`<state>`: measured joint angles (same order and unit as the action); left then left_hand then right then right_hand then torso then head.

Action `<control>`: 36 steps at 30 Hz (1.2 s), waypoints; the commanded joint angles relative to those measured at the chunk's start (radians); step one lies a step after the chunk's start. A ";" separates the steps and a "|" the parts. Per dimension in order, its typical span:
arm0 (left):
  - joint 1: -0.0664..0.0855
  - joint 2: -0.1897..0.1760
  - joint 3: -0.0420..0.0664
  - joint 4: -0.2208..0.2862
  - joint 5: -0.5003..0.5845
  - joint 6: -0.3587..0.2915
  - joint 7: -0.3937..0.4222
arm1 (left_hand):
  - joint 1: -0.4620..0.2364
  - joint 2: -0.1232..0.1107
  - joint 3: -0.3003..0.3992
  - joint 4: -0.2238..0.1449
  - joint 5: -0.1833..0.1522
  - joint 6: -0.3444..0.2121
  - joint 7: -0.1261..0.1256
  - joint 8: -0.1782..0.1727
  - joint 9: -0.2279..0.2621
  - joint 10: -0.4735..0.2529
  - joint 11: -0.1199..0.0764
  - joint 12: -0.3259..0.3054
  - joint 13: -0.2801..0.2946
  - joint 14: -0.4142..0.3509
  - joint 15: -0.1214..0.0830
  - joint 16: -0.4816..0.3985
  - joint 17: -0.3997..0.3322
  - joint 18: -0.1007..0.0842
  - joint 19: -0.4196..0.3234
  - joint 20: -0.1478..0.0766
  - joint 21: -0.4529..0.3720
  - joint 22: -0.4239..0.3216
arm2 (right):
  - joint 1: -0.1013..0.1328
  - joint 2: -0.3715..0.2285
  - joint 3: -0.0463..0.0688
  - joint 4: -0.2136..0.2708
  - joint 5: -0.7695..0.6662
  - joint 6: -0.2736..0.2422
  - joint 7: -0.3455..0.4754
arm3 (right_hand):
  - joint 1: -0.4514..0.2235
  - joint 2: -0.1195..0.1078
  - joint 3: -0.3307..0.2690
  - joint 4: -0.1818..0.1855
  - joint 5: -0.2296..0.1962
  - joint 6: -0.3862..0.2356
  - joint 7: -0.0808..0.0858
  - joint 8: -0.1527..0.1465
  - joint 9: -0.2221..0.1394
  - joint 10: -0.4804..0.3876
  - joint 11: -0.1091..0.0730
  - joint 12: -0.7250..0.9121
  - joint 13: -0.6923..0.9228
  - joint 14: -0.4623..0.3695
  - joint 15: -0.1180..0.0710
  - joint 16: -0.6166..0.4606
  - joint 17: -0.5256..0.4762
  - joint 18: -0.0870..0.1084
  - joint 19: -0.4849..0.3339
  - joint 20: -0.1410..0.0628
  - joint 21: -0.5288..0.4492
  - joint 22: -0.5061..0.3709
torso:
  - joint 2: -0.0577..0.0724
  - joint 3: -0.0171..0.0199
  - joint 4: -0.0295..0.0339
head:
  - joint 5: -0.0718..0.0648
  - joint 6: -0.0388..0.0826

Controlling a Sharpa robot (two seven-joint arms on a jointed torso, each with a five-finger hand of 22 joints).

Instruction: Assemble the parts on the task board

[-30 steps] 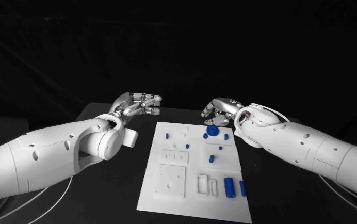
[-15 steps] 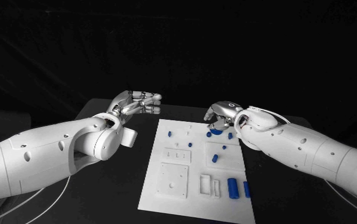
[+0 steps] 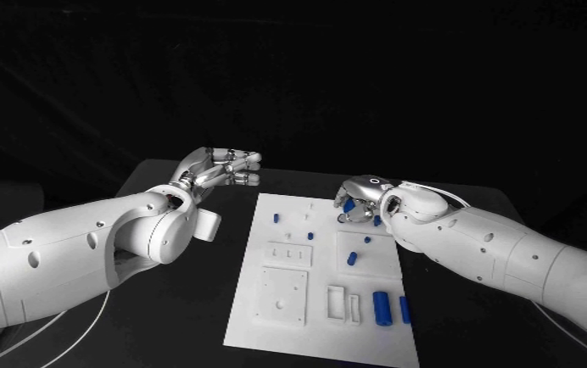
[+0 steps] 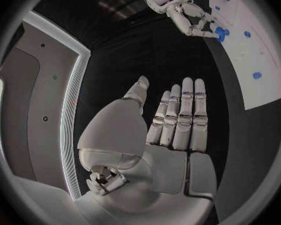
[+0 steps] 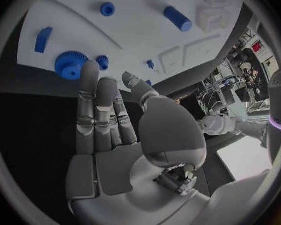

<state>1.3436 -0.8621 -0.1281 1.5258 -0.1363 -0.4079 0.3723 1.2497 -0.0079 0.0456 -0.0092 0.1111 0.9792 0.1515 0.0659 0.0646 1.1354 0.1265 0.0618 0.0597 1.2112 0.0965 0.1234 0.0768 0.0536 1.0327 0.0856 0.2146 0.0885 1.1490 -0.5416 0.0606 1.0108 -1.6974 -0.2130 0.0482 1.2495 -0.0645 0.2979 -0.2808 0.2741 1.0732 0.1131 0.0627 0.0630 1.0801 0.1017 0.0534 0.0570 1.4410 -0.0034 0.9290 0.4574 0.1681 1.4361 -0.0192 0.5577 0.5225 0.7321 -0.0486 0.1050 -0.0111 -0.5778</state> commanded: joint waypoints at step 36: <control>0.008 0.005 0.001 -0.006 0.010 0.033 -0.015 | -0.003 -0.014 0.004 0.011 -0.007 -0.021 0.009 -0.002 0.001 -0.023 0.005 0.000 0.001 0.001 0.003 0.001 0.001 -0.002 -0.003 -0.001 0.005 -0.005 | -0.006 0.021 -0.012 -0.043 -0.084 -0.038 -0.049 | 0.014 -0.019 0.217 0.000 -0.138 0.016 -0.001 0.000 0.000 0.019 -0.004 0.004 0.000 -0.005 0.000 0.009 -0.003 0.014 0.010 -0.003 -0.039 0.111 | 0.043 -0.0058 0.0068 | -0.015 0.025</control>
<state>1.3495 -0.8596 -0.1281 1.5193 -0.1324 -0.3934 0.3543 1.2446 -0.0131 0.0490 -0.0058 0.1073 0.9653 0.1599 0.0659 0.0643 1.1184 0.1340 0.0618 0.0594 1.2112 0.0965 0.1234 0.0770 0.0537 1.0327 0.0856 0.2146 0.0844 1.1436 -0.5204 0.0492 0.9679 -1.7602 -0.2391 0.0122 1.2655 -0.0756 0.5085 -0.2796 0.1394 1.0817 0.1127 0.0627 0.0629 1.0921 0.0982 0.0534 0.0569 1.4414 -0.0038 0.9324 0.4533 0.1727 1.4489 -0.0176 0.5225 0.6336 0.7727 -0.0539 0.1110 -0.0241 -0.5529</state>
